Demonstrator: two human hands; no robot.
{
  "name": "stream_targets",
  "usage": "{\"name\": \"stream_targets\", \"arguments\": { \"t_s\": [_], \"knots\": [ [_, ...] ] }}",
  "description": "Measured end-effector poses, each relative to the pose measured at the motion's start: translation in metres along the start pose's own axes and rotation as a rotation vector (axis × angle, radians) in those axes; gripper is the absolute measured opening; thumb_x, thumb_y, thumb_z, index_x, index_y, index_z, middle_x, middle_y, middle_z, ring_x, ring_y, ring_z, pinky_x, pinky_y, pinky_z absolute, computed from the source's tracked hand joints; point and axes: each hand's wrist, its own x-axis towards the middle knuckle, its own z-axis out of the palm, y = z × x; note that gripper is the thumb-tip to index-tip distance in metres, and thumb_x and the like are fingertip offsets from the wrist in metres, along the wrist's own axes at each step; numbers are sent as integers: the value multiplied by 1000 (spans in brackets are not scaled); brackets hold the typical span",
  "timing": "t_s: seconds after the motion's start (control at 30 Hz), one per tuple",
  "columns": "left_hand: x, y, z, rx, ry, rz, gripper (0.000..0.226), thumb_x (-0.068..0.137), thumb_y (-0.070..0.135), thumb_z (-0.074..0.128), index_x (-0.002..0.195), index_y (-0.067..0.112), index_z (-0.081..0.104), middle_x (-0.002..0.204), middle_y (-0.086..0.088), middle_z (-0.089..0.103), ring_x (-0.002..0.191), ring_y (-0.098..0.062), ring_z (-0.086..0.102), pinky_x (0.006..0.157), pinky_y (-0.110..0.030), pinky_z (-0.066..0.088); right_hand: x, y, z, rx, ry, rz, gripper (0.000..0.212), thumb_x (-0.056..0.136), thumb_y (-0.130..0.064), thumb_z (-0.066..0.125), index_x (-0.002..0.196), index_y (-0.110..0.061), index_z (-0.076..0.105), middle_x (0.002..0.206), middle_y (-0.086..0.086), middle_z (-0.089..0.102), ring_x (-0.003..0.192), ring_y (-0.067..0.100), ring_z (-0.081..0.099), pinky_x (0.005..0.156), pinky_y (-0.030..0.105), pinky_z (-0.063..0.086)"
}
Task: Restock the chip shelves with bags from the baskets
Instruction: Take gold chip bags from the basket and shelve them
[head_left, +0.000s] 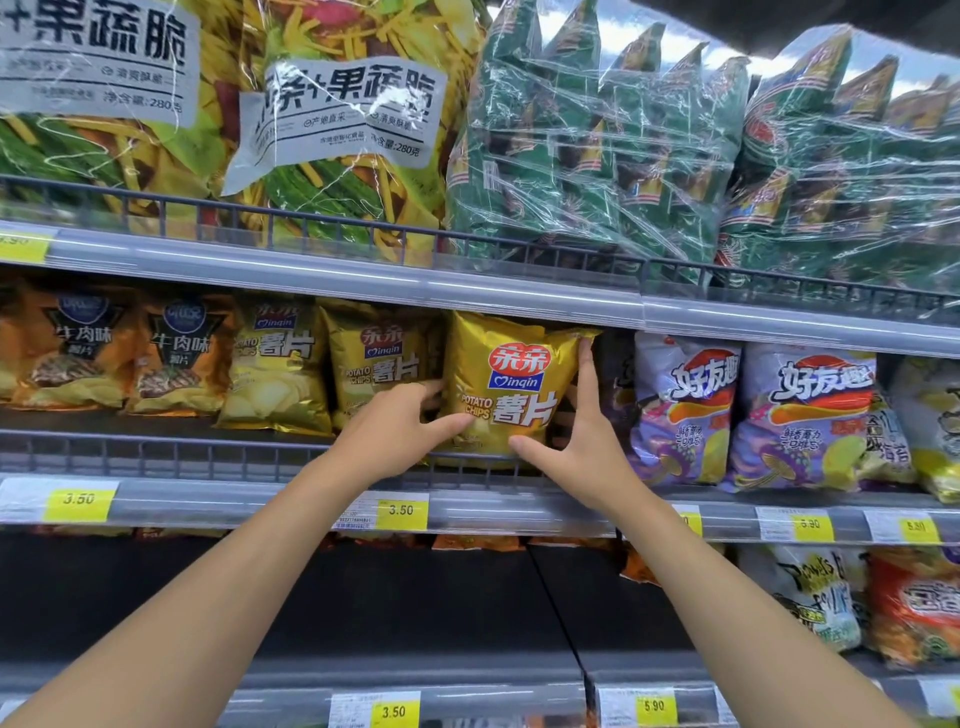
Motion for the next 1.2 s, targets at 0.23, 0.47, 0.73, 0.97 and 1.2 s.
{"name": "stream_targets", "arguments": {
  "t_s": [0.23, 0.47, 0.73, 0.97, 1.2],
  "knots": [
    [4, 3, -3, -9, -36, -31, 80, 88, 78, 55, 149, 24, 56, 140, 9, 65, 126, -15, 62, 104, -49, 54, 6, 8, 2, 72, 24, 80, 110, 92, -35, 74, 153, -58, -15, 150, -5, 51, 131, 6, 56, 111, 45, 47],
    [14, 0, -4, -30, -62, -65, 62, 94, 75, 49, 125, 27, 70, 104, 10, 75, 95, -15, 71, 90, -45, 60, 22, 4, 5, 11, -14, 197, 104, 77, -76, 64, 160, -42, 11, 142, -10, 60, 127, 9, 59, 106, 44, 53],
    [11, 1, -3, 49, -41, -71, 62, 93, 81, 42, 108, 29, 73, 91, 8, 75, 84, -14, 70, 81, -43, 61, 24, -3, 0, -5, -99, 276, 58, 97, -48, 63, 149, -28, 45, 127, -16, 67, 113, -2, 64, 97, 22, 54],
    [-7, 8, -2, 237, 8, -87, 73, 92, 84, 34, 127, 30, 69, 100, 9, 73, 90, -17, 67, 73, -36, 57, 10, -18, -4, -80, -140, 302, 61, 98, -56, 57, 149, -25, 46, 137, -11, 62, 119, 6, 60, 109, 37, 48],
    [-55, 17, 13, 419, 218, 12, 77, 99, 67, 46, 157, 17, 40, 155, -6, 51, 144, -30, 43, 111, -48, 43, -43, -22, -31, -185, -119, 258, 76, 98, -57, 56, 160, -22, 28, 162, -4, 37, 147, 15, 37, 117, 34, 34]
  ]
}}
